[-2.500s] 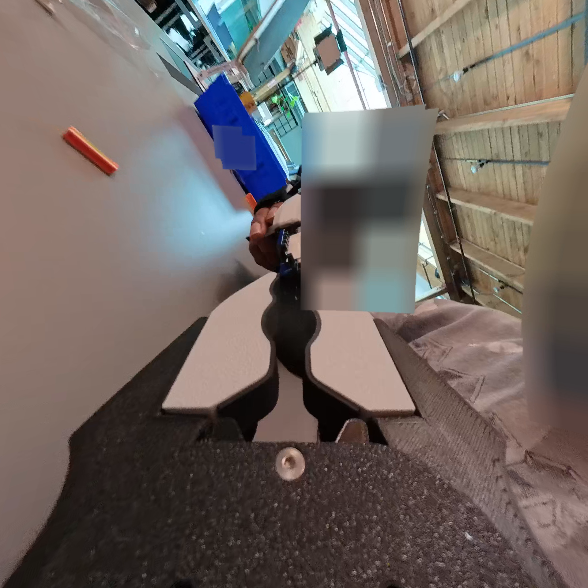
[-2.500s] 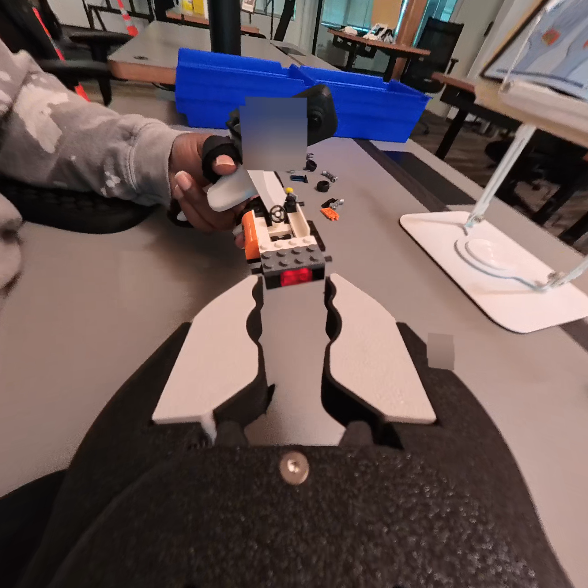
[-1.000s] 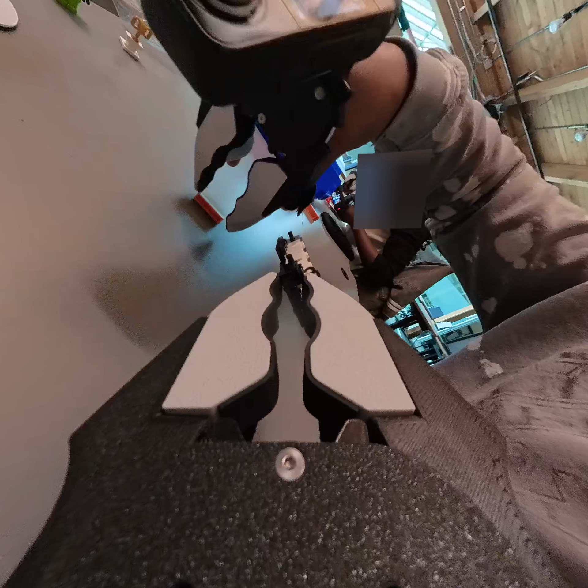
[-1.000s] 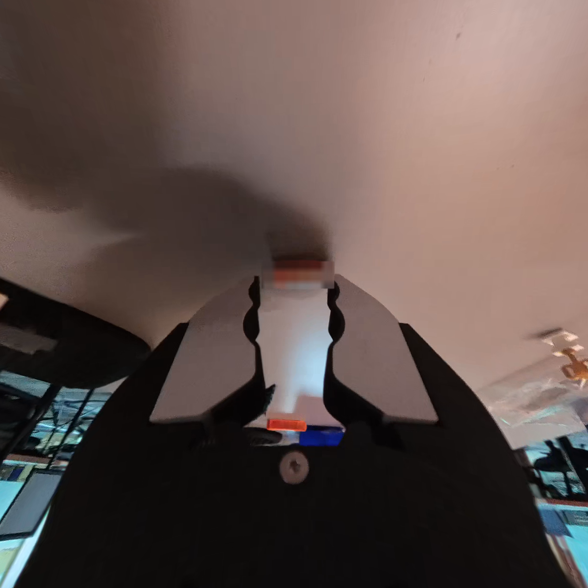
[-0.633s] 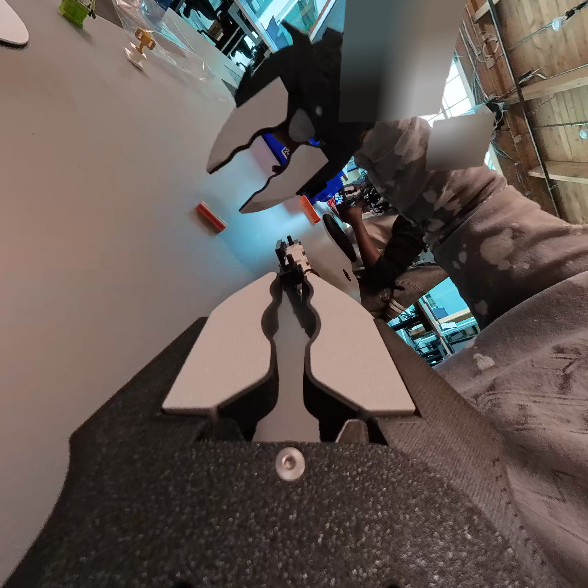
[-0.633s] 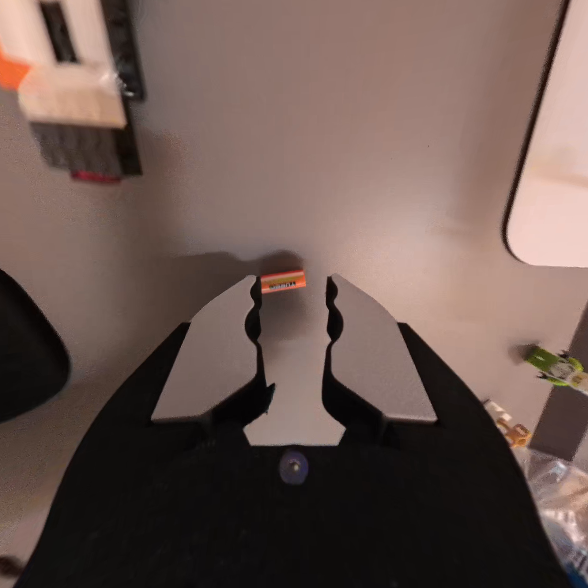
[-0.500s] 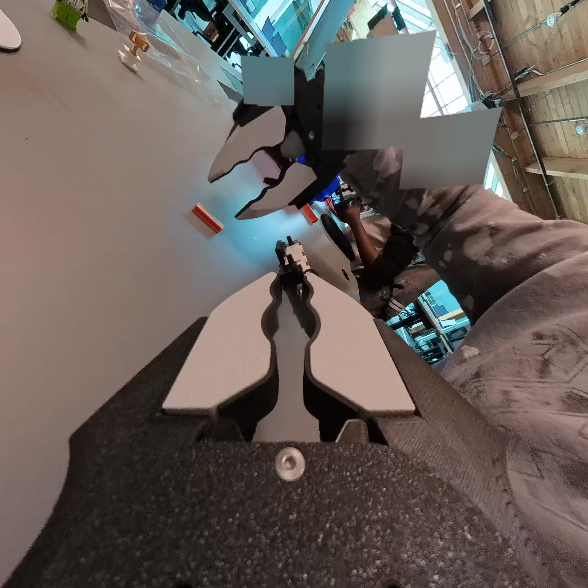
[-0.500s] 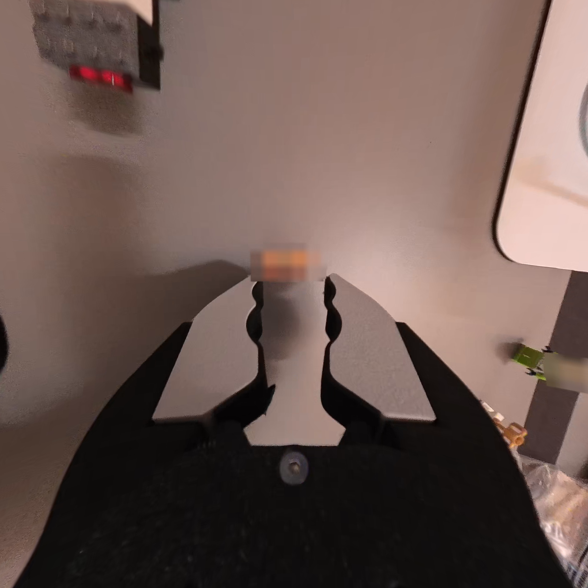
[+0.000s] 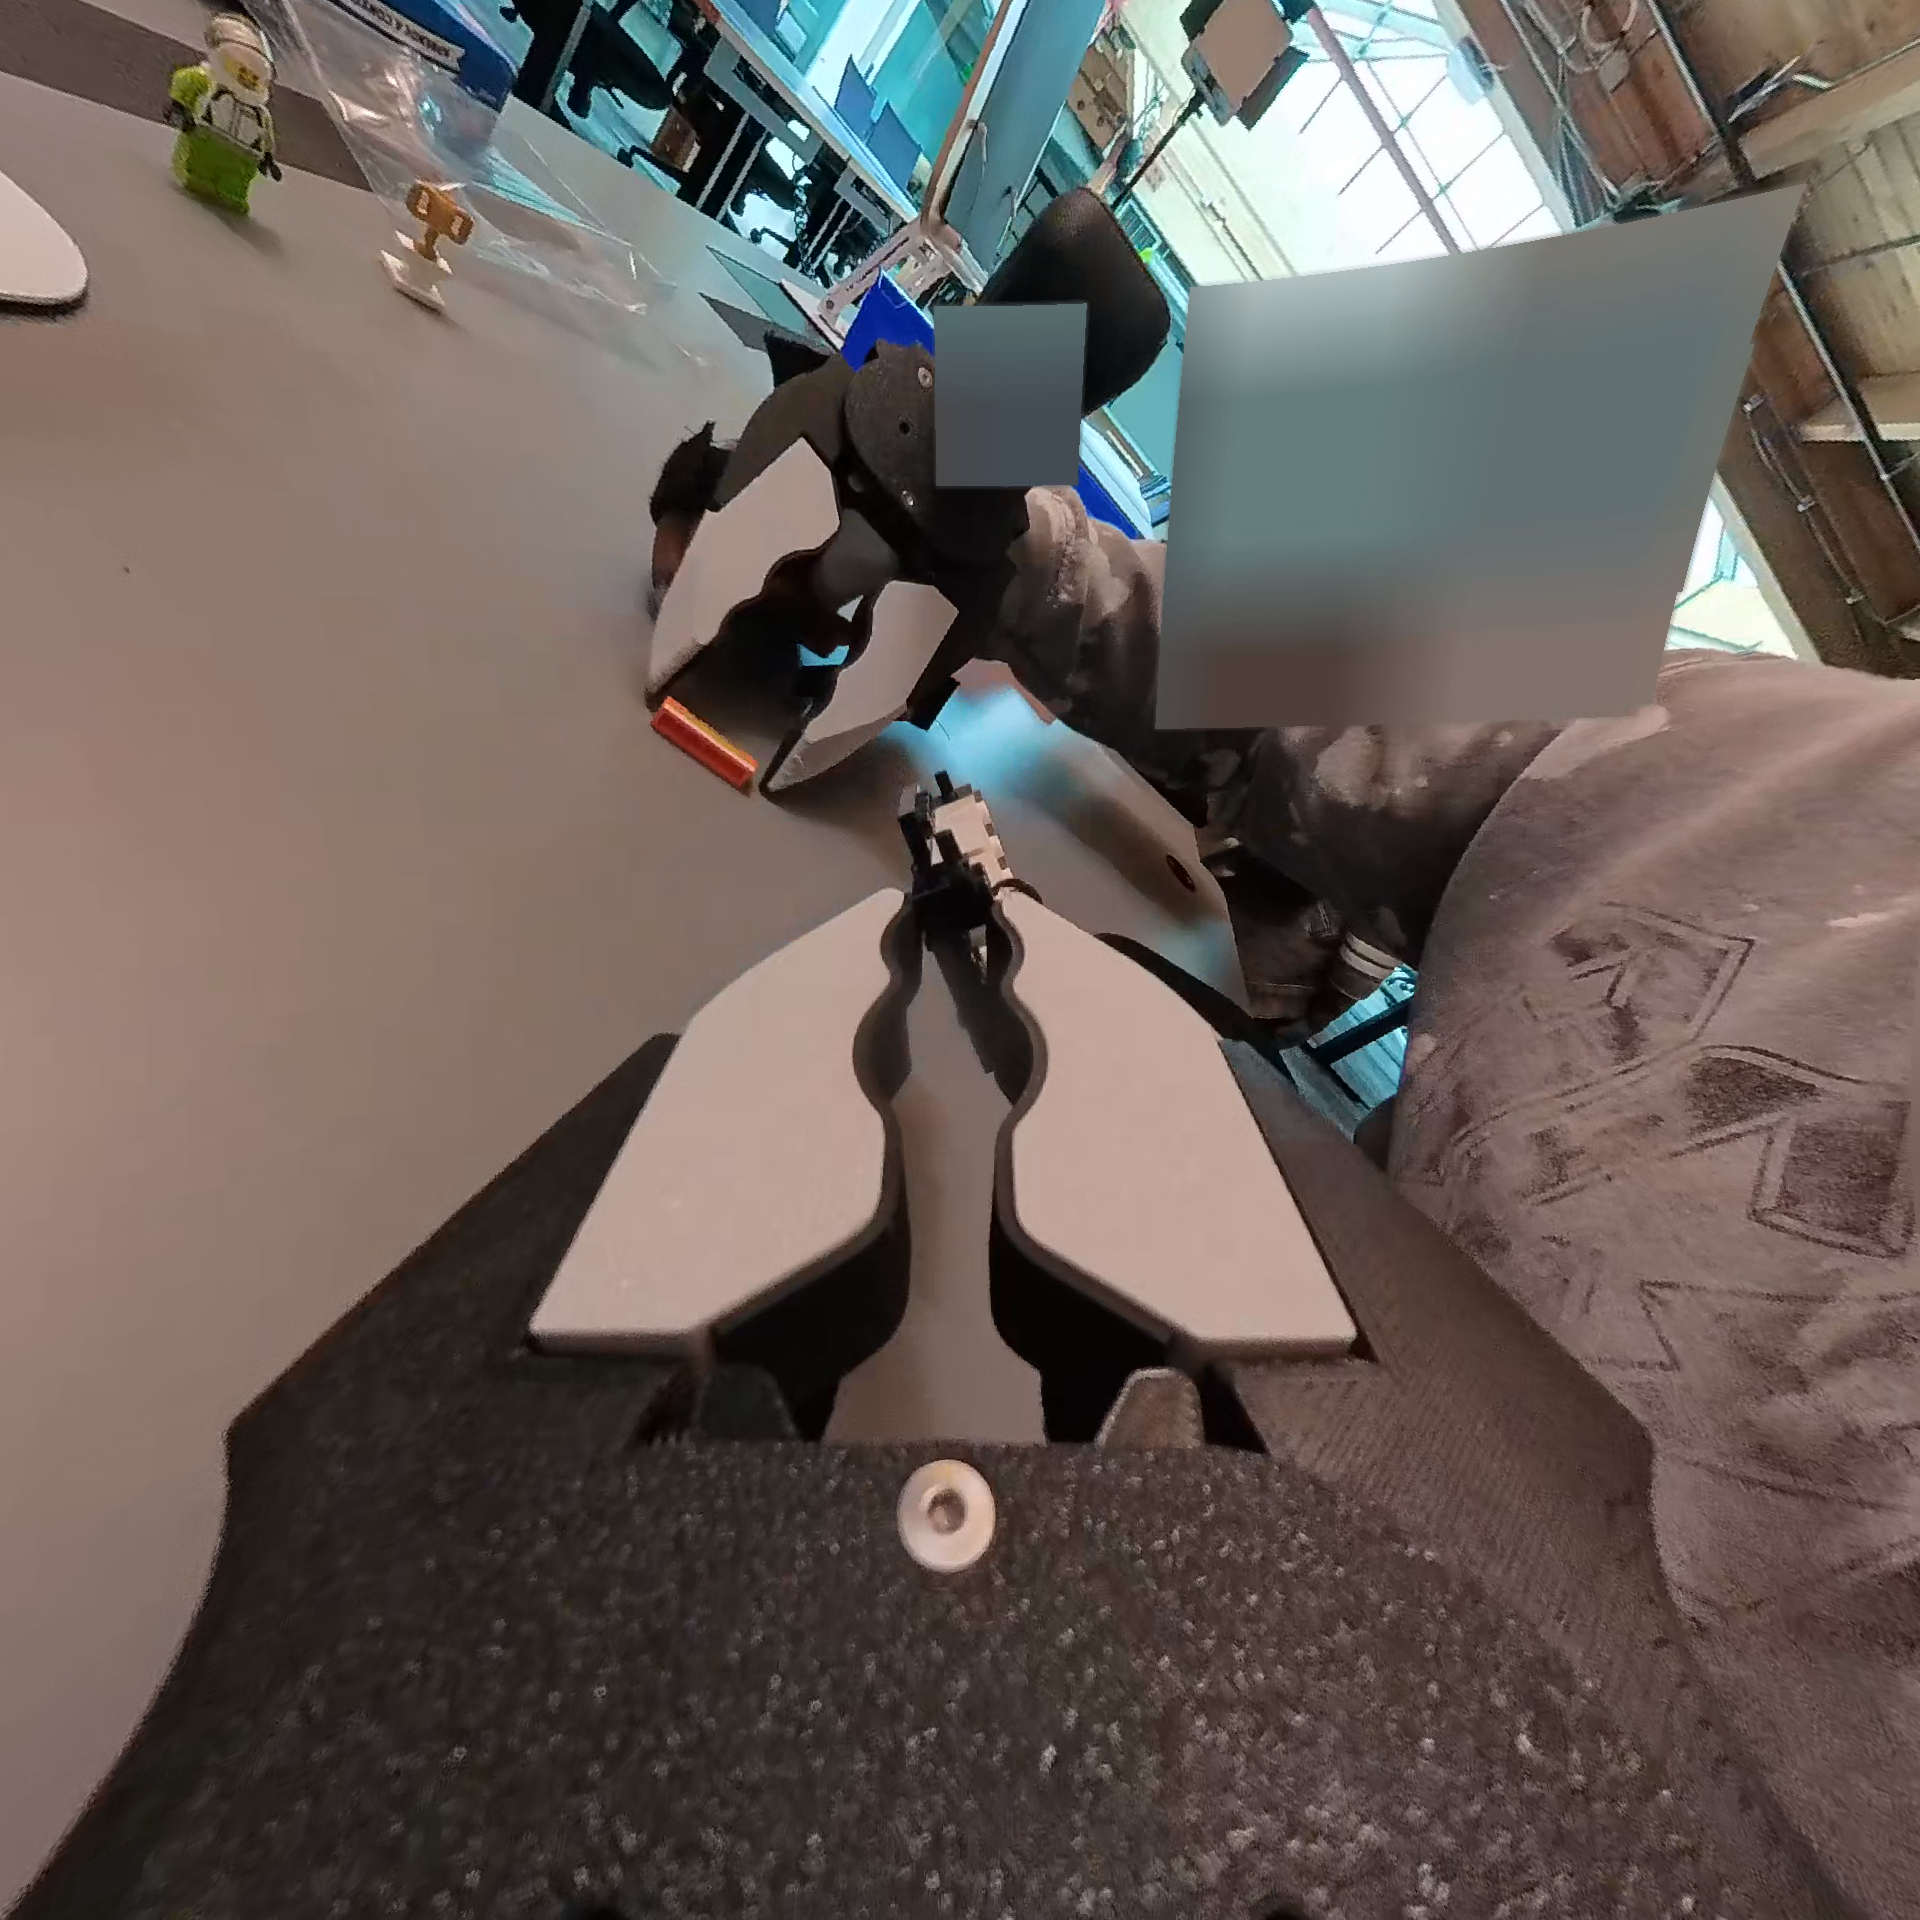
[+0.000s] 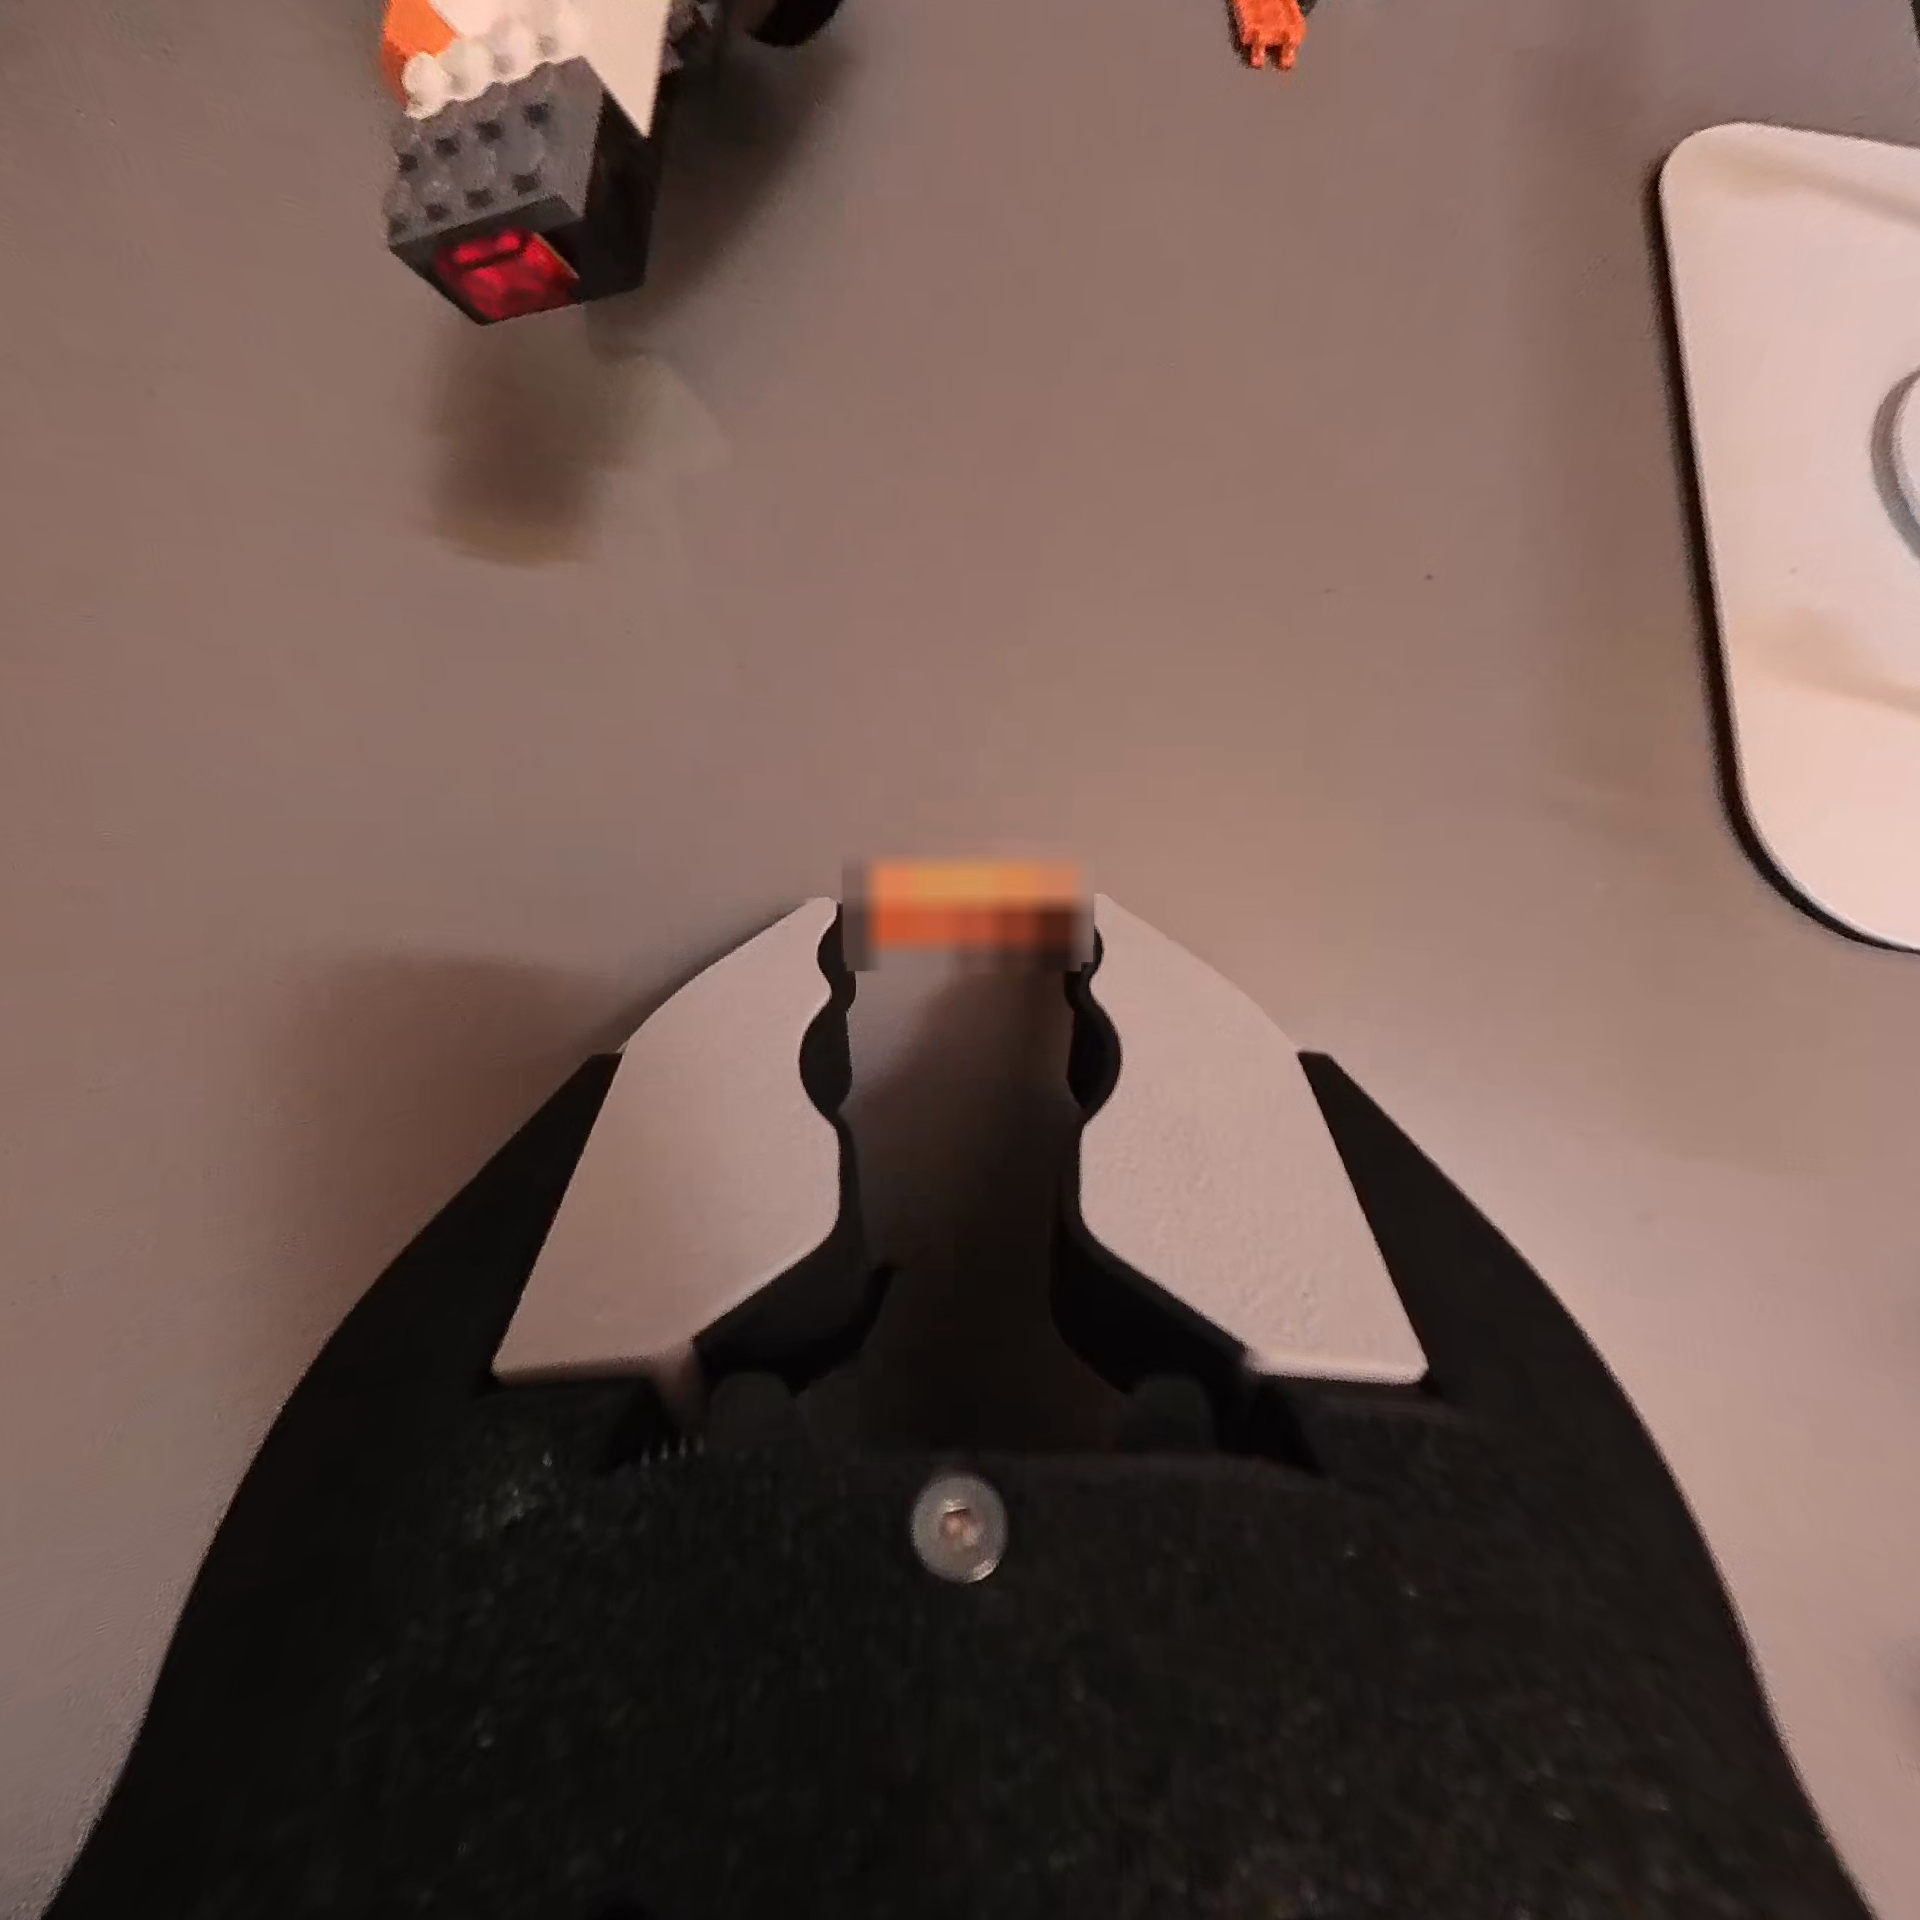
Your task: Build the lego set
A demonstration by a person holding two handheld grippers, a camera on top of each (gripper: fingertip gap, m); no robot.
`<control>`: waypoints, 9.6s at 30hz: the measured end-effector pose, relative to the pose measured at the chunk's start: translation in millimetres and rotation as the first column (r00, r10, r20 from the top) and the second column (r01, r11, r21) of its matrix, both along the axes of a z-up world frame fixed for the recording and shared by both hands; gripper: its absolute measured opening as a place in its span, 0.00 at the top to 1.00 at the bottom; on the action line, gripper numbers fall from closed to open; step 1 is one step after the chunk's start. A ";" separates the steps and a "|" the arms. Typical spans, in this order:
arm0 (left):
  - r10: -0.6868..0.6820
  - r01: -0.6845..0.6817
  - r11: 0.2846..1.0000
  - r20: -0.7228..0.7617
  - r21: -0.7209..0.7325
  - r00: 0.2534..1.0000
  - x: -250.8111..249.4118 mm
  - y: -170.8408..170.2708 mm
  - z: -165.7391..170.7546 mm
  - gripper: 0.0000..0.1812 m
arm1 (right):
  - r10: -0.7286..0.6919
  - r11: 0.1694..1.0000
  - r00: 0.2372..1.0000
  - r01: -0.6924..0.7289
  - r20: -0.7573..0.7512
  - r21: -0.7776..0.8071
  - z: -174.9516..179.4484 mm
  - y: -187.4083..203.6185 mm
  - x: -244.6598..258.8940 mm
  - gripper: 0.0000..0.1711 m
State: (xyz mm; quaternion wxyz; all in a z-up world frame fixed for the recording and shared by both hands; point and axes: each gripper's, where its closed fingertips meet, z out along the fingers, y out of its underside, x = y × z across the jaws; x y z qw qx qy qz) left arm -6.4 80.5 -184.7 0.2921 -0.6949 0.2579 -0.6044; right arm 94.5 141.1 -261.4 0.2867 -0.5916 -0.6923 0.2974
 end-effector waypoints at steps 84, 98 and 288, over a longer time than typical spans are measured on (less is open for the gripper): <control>0.124 -0.128 0.982 -0.036 -0.142 0.992 -8.6 12.0 -12.2 0.94 | 0.349 0.743 0.596 -0.647 0.723 0.174 12.8 29.6 38.1 0.88; 0.162 -0.167 0.979 -0.053 -0.113 0.985 -9.2 15.1 -13.3 0.94 | 0.246 0.873 0.697 -0.461 0.673 0.158 9.8 31.5 34.8 0.96; 0.162 0.060 0.868 0.395 -0.493 0.904 -8.1 1.7 38.4 0.98 | -0.366 0.829 0.766 0.526 -0.528 0.188 112.6 -68.3 -71.0 0.65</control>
